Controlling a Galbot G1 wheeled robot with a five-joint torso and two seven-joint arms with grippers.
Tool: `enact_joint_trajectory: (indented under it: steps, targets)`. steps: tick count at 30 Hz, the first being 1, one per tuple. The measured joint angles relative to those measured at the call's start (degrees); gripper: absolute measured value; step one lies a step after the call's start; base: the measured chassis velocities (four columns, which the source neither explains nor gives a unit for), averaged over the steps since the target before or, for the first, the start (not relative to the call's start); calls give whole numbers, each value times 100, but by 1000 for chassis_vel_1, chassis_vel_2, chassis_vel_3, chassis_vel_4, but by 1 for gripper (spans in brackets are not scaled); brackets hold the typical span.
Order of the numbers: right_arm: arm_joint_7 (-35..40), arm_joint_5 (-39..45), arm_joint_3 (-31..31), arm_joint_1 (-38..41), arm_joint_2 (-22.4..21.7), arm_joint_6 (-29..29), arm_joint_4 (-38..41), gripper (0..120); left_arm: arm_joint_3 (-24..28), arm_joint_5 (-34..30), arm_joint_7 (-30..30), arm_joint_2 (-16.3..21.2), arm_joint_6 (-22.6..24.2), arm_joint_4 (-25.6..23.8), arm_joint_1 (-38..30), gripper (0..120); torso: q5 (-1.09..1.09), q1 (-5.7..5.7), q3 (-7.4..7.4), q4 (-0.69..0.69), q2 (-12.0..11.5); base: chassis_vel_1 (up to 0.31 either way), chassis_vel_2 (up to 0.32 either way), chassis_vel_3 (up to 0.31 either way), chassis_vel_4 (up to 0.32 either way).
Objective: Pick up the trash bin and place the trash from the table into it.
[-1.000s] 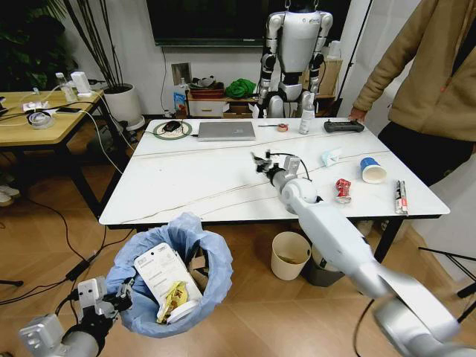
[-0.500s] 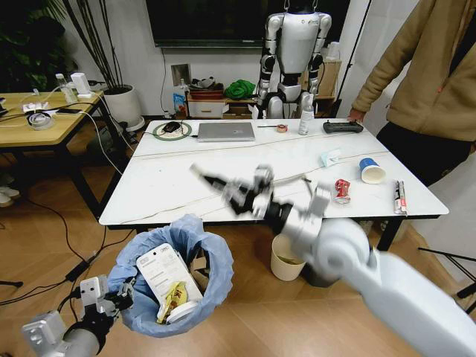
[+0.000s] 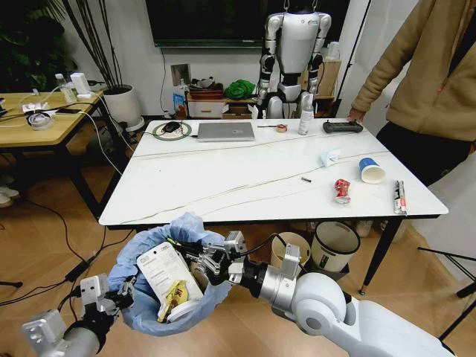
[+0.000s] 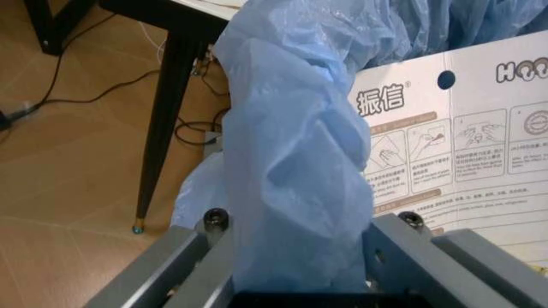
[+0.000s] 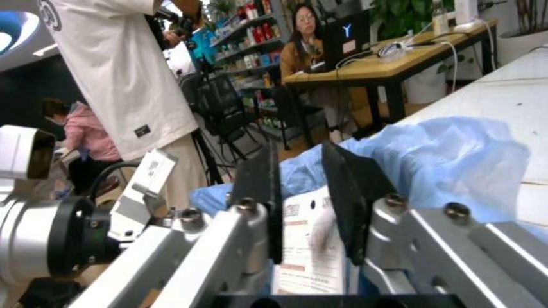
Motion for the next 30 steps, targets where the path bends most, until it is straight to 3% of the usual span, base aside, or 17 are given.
enact_joint_trajectory:
  steps: [6,13,19,27,30]
  targets:
    - [67,-61,166,-132,-18,0,-17,43,36,10,-11,12,1,30,-30,0,0,0,0,-1,0,0,0,0,0]
    - [928,138,1295,439,262,-459,-628,72,85,24,-21,-7,3,35,-13,0,-1,0,0,1,0,0,0,0,0]
    - [1324,85,2122,448,286,-479,-1320,93,102,36,-17,-20,3,47,-29,0,1,2,1,-1,-1,0,0,0,0]
    - [1310,-52,3082,-118,374,-192,-1718,100,113,35,-3,42,0,88,-52,0,1,1,0,0,-1,0,0,0,0]
    - [885,-14,3814,-605,394,41,-1872,100,117,65,16,87,-11,124,-80,0,2,1,1,-1,-1,0,0,0,0]
